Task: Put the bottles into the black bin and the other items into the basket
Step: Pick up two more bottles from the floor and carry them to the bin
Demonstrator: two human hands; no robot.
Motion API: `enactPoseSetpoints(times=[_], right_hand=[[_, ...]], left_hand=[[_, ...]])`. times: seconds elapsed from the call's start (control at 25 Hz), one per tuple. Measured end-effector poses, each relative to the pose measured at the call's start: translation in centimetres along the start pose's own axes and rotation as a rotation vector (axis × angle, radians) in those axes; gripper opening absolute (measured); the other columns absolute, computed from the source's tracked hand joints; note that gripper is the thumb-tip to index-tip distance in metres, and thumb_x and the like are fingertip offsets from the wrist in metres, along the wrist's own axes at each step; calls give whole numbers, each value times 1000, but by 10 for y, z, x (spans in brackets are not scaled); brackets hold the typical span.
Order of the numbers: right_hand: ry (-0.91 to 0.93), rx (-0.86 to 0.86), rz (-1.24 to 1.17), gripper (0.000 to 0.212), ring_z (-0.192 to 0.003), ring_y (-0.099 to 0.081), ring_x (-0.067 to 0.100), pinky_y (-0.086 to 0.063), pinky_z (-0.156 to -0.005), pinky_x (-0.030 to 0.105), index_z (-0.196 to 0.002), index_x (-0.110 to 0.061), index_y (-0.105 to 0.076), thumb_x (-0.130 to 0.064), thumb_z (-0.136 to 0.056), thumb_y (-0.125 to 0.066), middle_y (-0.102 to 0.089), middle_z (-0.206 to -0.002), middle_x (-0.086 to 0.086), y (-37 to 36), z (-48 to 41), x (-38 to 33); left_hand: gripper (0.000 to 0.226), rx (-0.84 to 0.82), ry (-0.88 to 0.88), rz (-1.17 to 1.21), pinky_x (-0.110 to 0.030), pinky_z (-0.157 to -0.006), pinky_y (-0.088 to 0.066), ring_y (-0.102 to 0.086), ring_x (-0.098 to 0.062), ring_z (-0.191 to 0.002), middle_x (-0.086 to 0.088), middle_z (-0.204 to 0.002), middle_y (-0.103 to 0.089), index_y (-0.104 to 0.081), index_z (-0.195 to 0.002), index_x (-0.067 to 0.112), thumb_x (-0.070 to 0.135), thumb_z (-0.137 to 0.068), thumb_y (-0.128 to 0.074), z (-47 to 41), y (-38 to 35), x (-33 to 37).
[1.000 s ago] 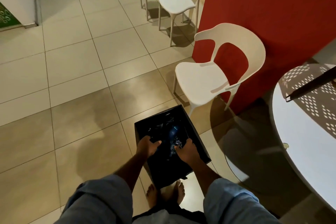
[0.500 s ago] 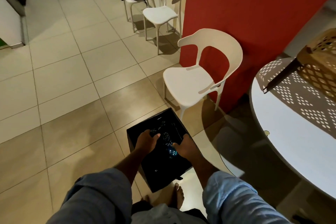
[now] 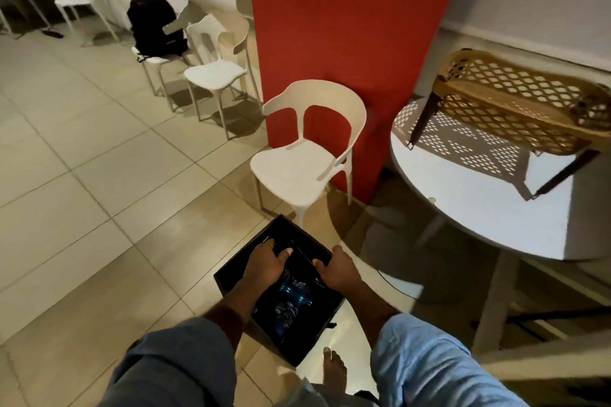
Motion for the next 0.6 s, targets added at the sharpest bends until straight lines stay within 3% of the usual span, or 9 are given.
enactPoseSetpoints(times=[0.28, 0.48, 0.6], right_hand=[[-26, 261, -130, 53, -120, -56, 31, -49, -95, 37, -131, -6, -48, -39, -91, -60, -58, -129, 15, -25, 100, 23], [-279, 403, -116, 72, -133, -44, 31, -39, -105, 37, -144, -5, -34, -48, -91, -57, -45, -145, 14, -20, 175, 87], [-371, 498, -136, 68, -130, -47, 31, -42, -104, 37, -138, -6, -38, -50, -90, -57, -49, -139, 14, -10, 222, 126]], left_hand=[[65, -136, -215, -44, -44, -110, -38, -44, -33, -134, -19, -146, -45, -40, -145, 3, 46, -96, -49, 58, -28, 11], [65, -246, -352, -125, -42, -111, -37, -42, -34, -135, -19, -147, -44, -39, -145, 3, 45, -97, -49, 109, -86, 43], [64, -298, -448, -159, -41, -110, -38, -43, -33, -135, -17, -148, -44, -39, -145, 6, 47, -96, -49, 146, -125, 68]])
Point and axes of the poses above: each hand's wrist, its own z-axis away from the middle knuckle, its own y-axis out of the back of the hand, x = y × z, the point moved 5 cm from there along -z, towards the middle knuckle
